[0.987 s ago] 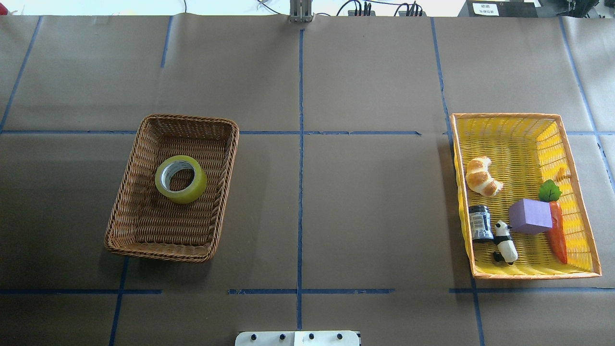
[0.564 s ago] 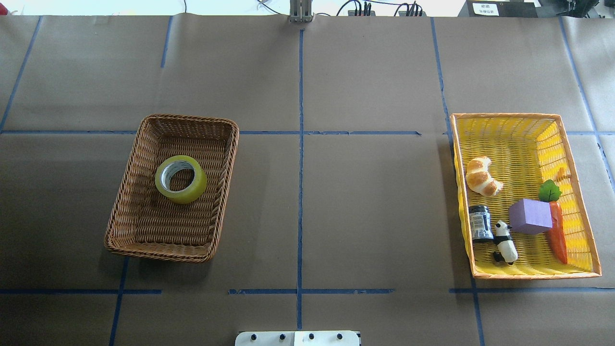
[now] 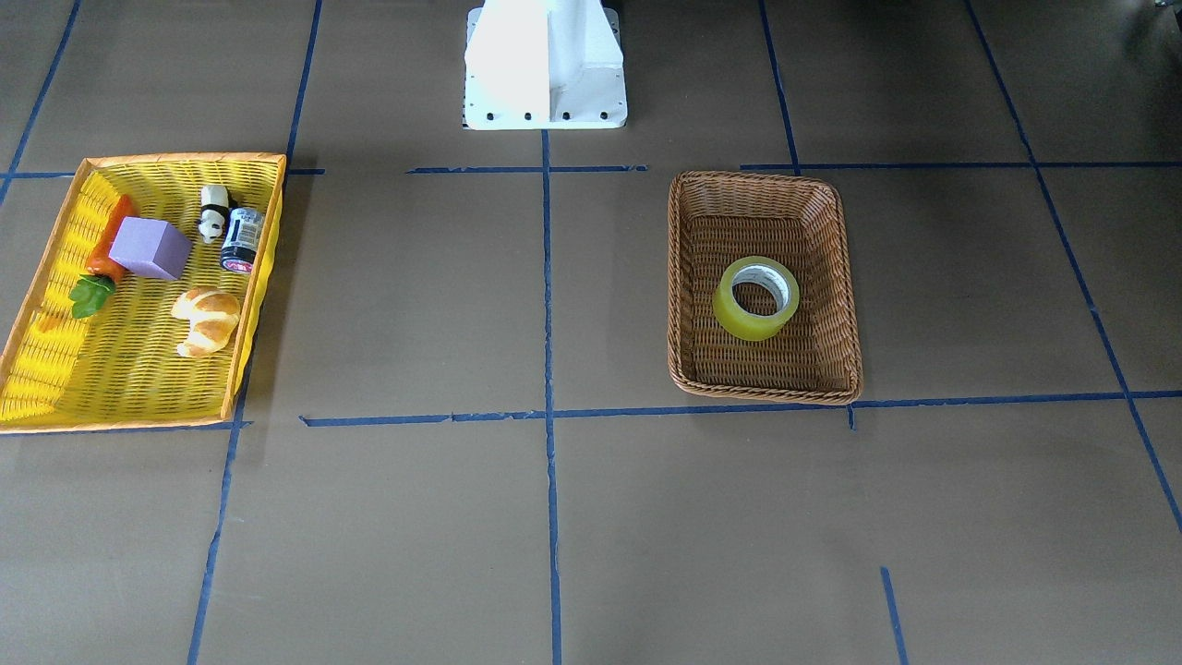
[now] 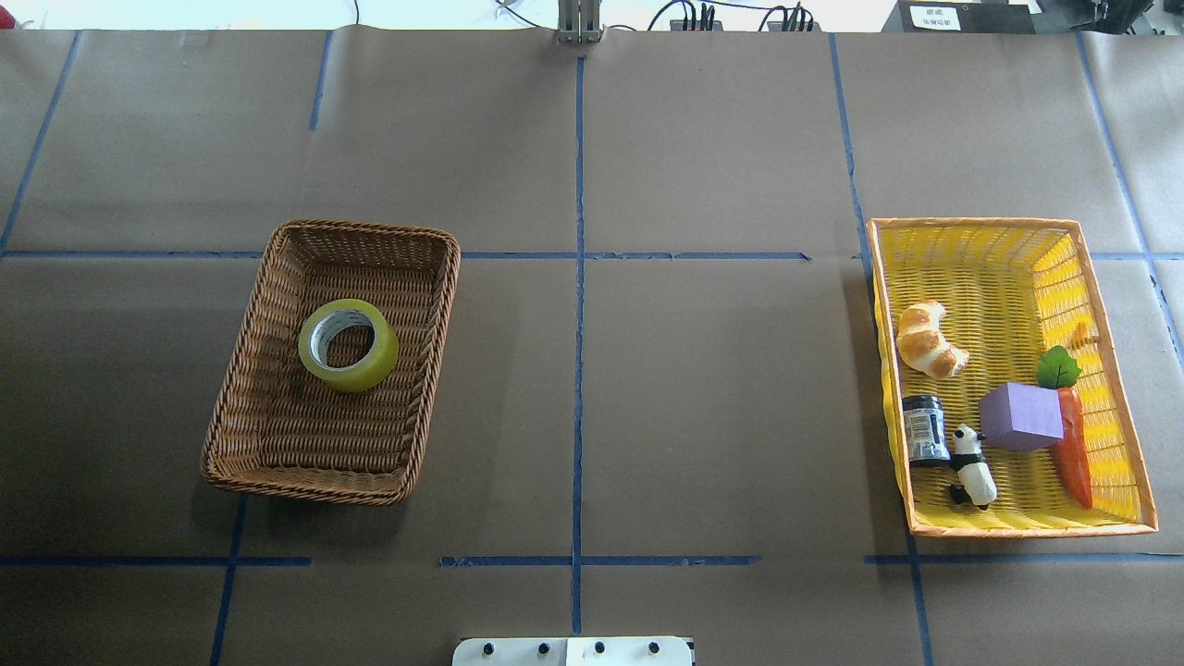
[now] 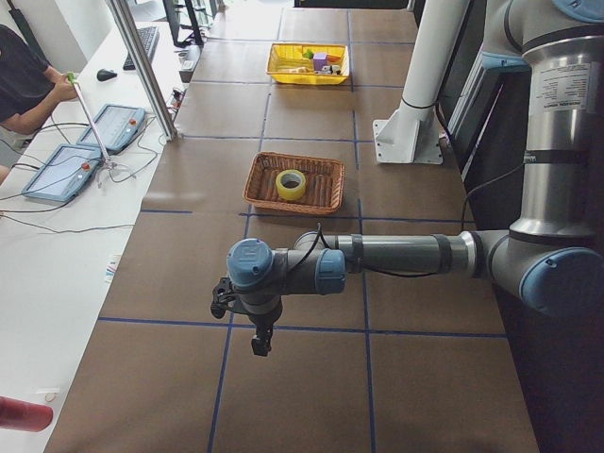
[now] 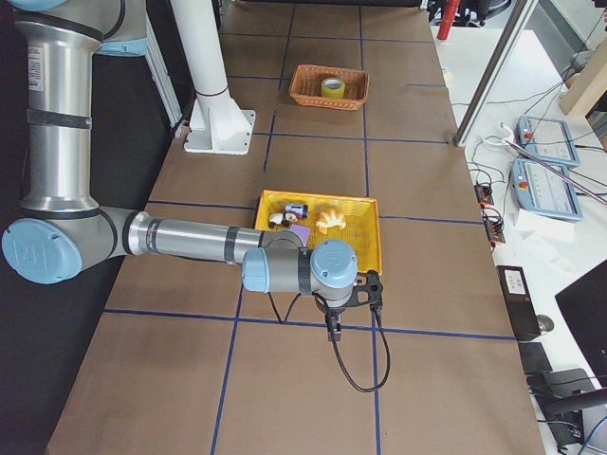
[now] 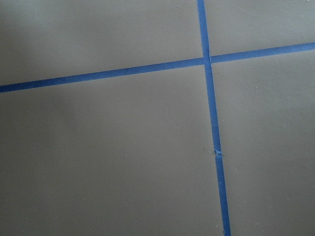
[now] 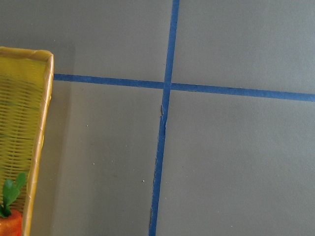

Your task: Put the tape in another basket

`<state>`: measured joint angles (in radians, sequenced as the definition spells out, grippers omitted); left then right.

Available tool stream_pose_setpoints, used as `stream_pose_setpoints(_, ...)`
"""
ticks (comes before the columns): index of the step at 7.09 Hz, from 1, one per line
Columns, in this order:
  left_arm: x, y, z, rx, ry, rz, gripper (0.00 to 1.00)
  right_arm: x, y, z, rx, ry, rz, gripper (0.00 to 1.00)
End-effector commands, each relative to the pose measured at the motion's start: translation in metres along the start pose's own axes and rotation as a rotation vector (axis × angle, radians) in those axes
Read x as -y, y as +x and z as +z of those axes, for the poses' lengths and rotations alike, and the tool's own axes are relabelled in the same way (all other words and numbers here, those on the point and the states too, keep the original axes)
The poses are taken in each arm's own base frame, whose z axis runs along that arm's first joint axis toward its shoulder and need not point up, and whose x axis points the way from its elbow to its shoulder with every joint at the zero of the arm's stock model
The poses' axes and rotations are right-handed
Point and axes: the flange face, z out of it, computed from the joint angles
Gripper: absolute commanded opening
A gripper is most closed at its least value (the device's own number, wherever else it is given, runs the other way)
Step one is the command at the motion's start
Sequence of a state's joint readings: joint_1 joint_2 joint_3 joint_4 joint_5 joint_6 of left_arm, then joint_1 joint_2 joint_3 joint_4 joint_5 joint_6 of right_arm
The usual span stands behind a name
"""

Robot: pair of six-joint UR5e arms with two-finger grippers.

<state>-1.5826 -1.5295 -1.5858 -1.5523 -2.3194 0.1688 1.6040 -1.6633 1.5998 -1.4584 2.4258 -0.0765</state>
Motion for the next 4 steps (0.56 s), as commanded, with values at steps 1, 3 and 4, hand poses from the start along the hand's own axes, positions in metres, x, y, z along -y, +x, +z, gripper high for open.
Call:
stream_pose_setpoints(1,-0.0011,-0.0009,0.0009,0.0,-0.002,-0.002,1.0,-0.0024,0.0027,0.0009,-0.016,-0.003,0.002,1.0)
stream_pose_setpoints(3,0.0007,0.0018,-0.0025,0.002,0.006,0.003,1.0,-0.0032,0.0033,0.0013,-0.017,-0.004,0.003,1.0)
stream_pose_setpoints(4,0.0006,0.0017,-0.0024,0.002,0.005,0.002,1.0,-0.0041,0.0038,0.0017,-0.017,-0.005,0.005,1.0)
